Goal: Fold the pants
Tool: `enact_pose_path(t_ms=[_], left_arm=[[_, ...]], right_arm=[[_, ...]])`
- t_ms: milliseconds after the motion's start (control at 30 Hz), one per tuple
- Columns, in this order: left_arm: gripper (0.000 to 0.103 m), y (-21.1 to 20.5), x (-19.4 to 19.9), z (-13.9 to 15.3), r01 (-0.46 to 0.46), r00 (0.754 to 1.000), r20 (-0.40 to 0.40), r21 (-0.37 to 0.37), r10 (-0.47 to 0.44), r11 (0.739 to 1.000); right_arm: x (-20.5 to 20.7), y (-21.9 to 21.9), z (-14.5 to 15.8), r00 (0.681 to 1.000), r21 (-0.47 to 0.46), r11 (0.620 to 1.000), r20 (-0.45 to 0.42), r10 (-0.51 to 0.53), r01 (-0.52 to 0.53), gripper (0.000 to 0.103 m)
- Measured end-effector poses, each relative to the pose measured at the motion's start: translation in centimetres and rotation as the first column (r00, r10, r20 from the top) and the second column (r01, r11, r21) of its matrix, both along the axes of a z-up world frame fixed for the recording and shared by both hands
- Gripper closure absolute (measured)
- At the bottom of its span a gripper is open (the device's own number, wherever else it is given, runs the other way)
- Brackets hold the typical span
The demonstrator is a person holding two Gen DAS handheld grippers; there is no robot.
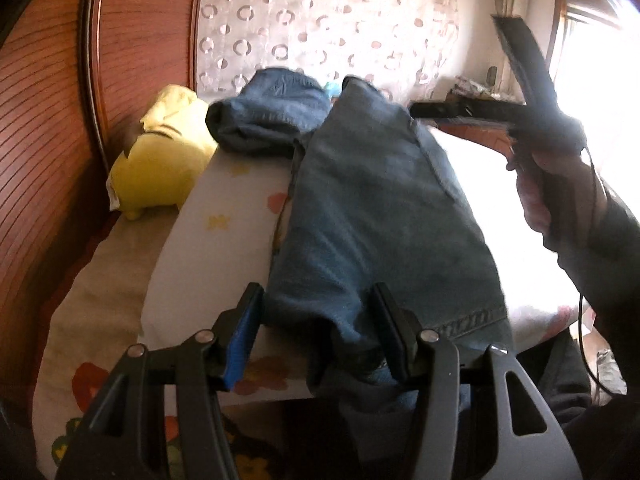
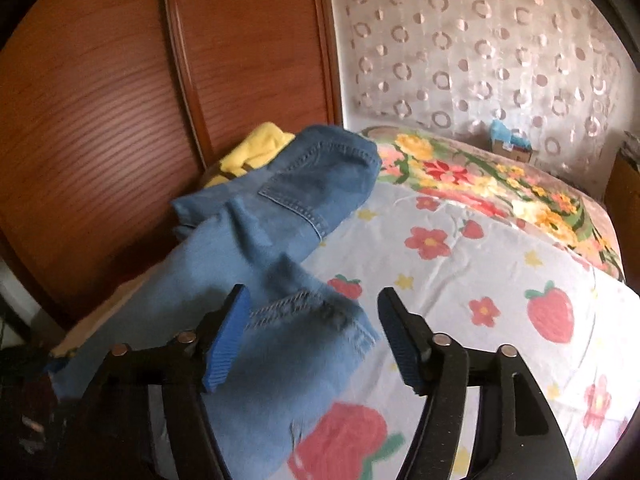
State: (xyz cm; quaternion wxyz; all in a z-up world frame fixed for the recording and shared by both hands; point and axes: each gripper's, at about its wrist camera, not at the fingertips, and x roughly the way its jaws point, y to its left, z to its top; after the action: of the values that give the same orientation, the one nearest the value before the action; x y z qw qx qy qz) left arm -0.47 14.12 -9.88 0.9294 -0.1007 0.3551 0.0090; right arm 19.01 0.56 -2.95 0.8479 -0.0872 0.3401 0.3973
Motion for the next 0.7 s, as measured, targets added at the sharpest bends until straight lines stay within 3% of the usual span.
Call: enact_pose_path(t_ms=[133,267,700], left_arm=[[0.049,0.3,0.0,1.4,-0.008,0.999,0.048,0.0,0.008,1.0],[0.049,0.8,0.8,2.0,-0.019,0.998,0.057,0.008,0.018,1.0],[0.049,0.8,1.1,-0.8,-0.033,0.999,-0.019,0.006,0.033,0.999]], right_arm=[[-1.2,-1.9,0.1,0.999,0.036,0.999,-0.027,0.025,-0.024,0.023],[-1.6,-1.8,-1.3,0.997,0.008,0.999,-0.061,0.044,-0.044,0.022],[-0.8,-0.2,-6.1,0.963,0.037,0.995,-0.248,0.103,-0.097,0.018]])
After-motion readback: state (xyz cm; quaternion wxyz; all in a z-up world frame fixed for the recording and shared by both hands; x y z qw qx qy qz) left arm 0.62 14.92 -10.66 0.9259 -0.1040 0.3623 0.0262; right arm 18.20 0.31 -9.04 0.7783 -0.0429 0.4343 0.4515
